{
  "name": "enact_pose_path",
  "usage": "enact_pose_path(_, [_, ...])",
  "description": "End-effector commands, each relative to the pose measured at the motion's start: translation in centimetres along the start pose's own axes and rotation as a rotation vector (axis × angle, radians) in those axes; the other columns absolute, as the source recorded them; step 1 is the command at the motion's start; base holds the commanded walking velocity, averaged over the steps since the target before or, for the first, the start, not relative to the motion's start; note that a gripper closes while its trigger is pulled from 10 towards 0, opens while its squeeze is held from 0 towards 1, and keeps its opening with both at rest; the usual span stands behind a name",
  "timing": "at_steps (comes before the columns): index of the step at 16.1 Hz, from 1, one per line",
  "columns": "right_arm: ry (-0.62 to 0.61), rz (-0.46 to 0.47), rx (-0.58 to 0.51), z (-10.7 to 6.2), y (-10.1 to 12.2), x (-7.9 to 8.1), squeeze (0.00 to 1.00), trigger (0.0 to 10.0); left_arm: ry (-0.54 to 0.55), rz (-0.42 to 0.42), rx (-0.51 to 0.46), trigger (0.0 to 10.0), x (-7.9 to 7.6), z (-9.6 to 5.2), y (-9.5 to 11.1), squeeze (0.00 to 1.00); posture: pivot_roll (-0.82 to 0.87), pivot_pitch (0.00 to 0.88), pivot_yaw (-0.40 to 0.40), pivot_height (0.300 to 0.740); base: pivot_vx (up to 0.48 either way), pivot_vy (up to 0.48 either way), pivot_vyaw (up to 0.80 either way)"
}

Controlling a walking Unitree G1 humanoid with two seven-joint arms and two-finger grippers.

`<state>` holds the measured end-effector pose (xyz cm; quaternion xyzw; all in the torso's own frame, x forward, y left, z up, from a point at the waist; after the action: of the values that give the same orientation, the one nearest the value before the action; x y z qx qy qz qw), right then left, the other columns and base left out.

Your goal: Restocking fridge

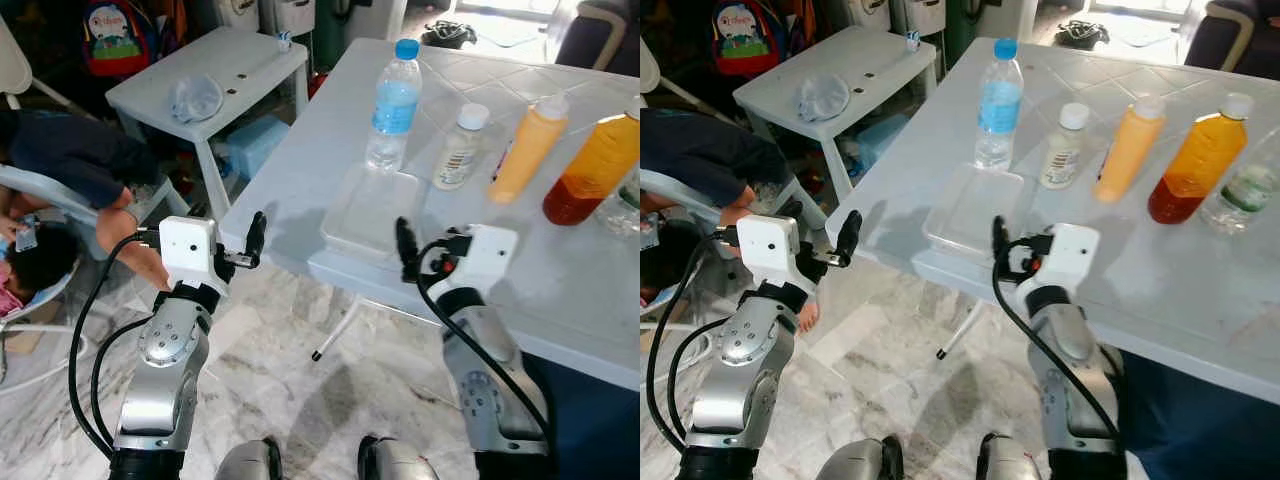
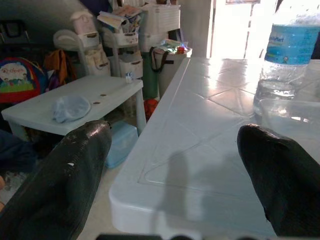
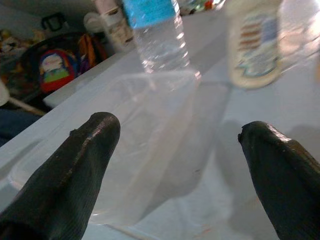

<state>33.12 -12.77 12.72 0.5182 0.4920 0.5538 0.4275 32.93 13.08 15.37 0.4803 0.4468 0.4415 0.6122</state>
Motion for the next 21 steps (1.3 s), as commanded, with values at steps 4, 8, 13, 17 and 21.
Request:
enact_pose_path(4, [0.041,0.083,0.057,0.3,-1.1,0.9,0.00,9.9,-0.006,0.015,0.005,10.0,0.0,-0.2,0.2,0.00,0.06,0.115,0.050,0.740,0.000,0.000,0.00])
enact_pose_path(8, [0.058,0.198,0.074,1.0,-1.2,1.2,0.00,10.0,-0.013,0.023,0.007,10.0,0.0,-0.1,0.1,0.00,0.07,0.111,0.052,0.740,0.000,0.000,0.00])
enact_pose_path(13, [0.087,0.252,0.107,1.1,-1.7,2.0,0.00,0.4,-0.017,0.026,0.007,10.0,0.0,0.1,0.1,0.00,0.07,0.103,0.048,0.740,0.000,0.000,0.00])
enact_pose_path(17, [0.083,0.296,0.128,1.1,-2.0,2.2,0.00,0.0,-0.016,0.026,0.004,10.0,-0.1,0.2,0.2,0.00,0.07,0.104,0.049,0.740,0.000,0.000,0.00])
enact_pose_path(21, [0.064,0.327,0.145,1.2,-2.3,1.7,0.00,0.0,-0.017,0.024,0.005,10.0,-0.2,0.3,0.0,0.00,0.06,0.100,0.047,0.740,0.000,0.000,0.00])
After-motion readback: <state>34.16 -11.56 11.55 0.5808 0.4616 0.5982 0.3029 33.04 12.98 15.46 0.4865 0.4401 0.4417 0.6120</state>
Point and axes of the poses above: a point about 5 cm out from each wrist's last joint towards the gripper, its own z axis pointing out of the wrist towards the gripper, its own y axis along the axis of the wrist's last joint, x = y × z, the point moved 6 cm from there along z, pointing out of the wrist towards the gripper, and after that the axes turned 8 degrees about -z, right-handed, at the moved point
